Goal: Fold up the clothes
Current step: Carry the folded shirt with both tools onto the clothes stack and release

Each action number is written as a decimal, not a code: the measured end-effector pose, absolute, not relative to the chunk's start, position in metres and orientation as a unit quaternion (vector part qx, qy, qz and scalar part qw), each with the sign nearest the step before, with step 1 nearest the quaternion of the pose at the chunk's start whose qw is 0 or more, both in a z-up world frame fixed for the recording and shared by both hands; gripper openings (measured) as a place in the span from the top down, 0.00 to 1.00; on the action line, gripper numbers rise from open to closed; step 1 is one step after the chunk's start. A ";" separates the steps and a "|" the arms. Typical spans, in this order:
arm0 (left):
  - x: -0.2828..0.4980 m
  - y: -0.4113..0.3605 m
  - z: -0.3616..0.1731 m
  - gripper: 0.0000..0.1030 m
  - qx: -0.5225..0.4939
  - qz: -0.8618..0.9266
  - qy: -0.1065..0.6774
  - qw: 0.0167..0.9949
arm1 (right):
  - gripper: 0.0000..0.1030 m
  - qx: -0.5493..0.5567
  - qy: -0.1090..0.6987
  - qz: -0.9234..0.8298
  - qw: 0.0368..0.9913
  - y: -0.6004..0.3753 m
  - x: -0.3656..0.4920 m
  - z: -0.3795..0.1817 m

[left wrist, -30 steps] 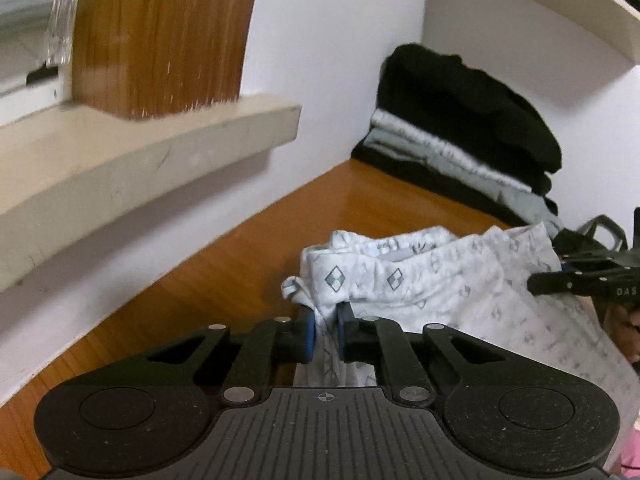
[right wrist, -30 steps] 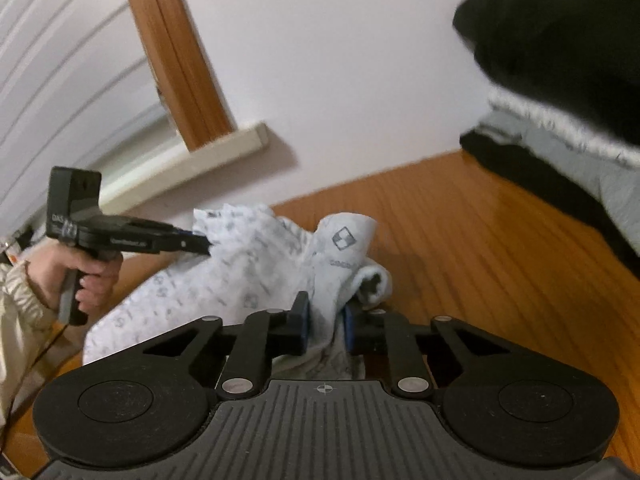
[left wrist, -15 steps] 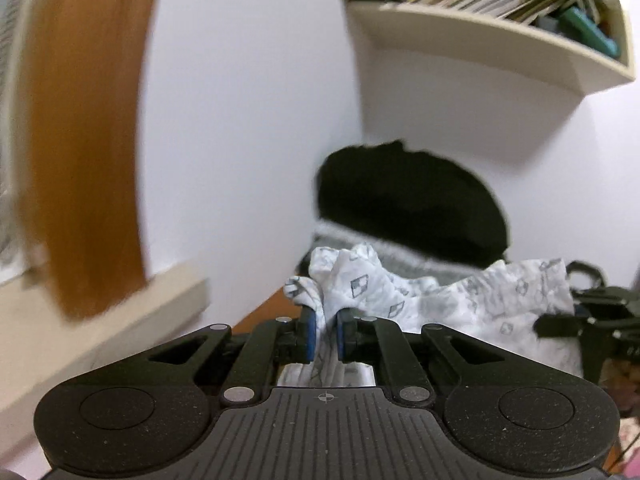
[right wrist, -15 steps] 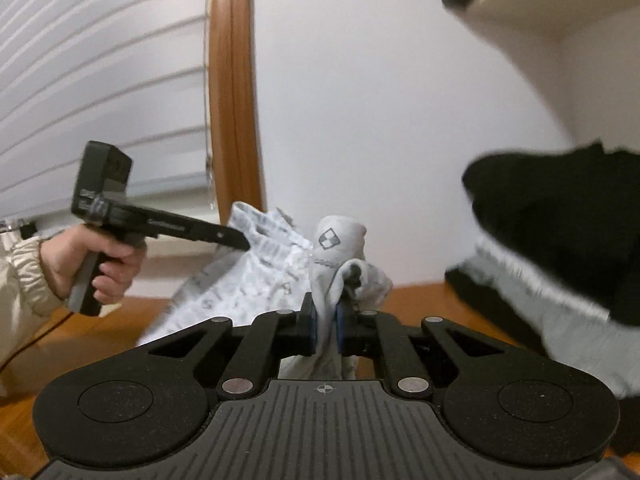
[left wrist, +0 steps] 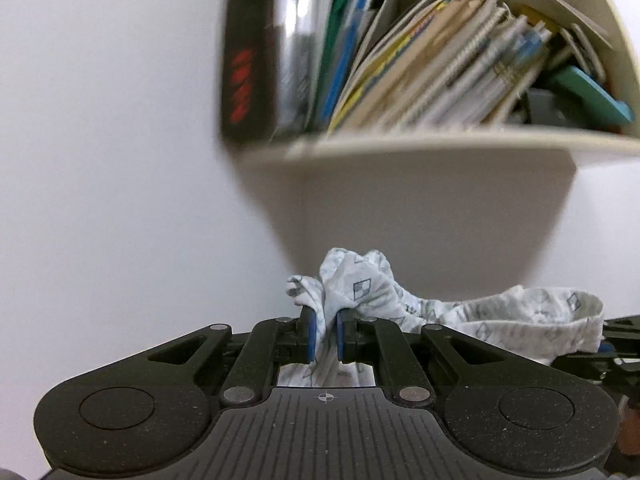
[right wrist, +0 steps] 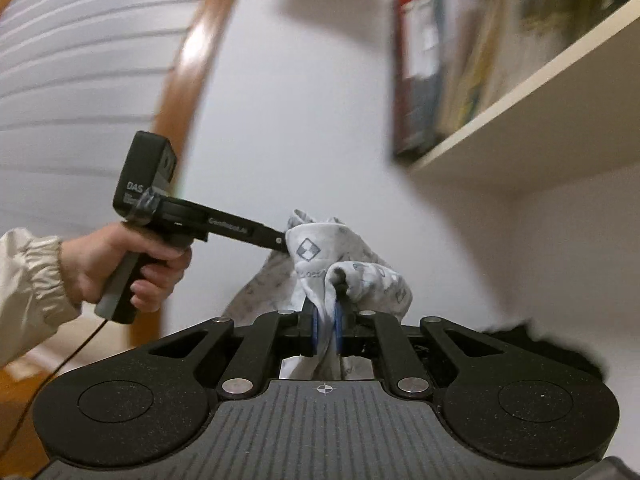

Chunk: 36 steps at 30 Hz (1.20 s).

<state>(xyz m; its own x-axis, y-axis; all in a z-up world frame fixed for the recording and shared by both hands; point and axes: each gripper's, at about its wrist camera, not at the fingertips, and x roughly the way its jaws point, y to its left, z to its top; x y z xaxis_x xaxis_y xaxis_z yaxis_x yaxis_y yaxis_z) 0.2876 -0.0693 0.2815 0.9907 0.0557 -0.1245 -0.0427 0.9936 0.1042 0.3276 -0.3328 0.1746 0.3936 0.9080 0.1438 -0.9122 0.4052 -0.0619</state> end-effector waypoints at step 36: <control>0.323 -0.116 0.234 0.00 0.050 0.127 0.192 0.972 | 0.03 -0.039 0.114 0.410 0.904 -0.289 0.407 0.167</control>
